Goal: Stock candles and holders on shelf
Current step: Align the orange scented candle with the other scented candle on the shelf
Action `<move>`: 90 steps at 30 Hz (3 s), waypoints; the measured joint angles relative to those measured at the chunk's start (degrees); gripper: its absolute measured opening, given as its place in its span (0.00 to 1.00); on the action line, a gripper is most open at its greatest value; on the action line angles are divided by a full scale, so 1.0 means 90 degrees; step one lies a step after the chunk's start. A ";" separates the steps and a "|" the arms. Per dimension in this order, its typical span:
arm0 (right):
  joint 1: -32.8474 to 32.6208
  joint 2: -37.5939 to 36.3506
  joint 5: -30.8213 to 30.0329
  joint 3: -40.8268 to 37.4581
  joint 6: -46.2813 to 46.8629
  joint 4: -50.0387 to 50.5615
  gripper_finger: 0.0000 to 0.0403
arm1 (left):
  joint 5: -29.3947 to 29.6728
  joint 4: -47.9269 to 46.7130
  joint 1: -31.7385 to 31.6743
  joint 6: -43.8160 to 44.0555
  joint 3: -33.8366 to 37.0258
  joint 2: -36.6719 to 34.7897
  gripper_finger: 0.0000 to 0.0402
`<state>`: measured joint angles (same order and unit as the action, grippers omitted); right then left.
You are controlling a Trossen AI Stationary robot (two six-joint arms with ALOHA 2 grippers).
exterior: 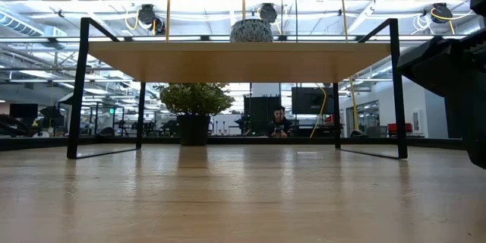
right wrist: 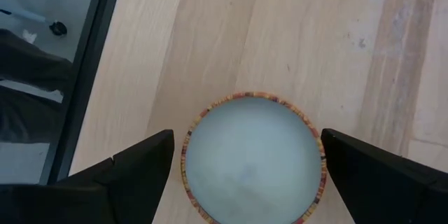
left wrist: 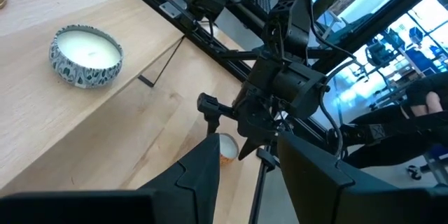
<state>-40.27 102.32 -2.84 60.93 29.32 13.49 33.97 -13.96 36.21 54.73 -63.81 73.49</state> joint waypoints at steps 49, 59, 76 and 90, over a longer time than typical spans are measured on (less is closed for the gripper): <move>0.1254 -0.2575 -0.0174 0.0046 0.0894 -0.1500 0.74 | 0.0192 0.2413 -0.0087 -0.1636 -0.0002 0.0000 0.37; 0.1579 -0.2671 -0.0175 0.0591 0.0903 -0.1669 0.74 | 0.0037 0.2503 -0.0063 -0.2656 -0.0624 0.0108 0.24; 0.2296 -0.2667 -0.0166 0.0648 0.0913 -0.1850 0.75 | 0.0530 -0.2513 0.0493 -0.3102 -0.5996 0.2719 0.44; 0.2665 -0.2667 -0.0173 0.0648 0.1057 -0.2105 0.75 | 0.1411 -0.3898 0.0447 -0.3206 -0.6737 0.3548 0.63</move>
<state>-16.29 78.32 -4.39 66.76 38.83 -5.46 46.68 -49.03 40.23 25.88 -124.44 105.43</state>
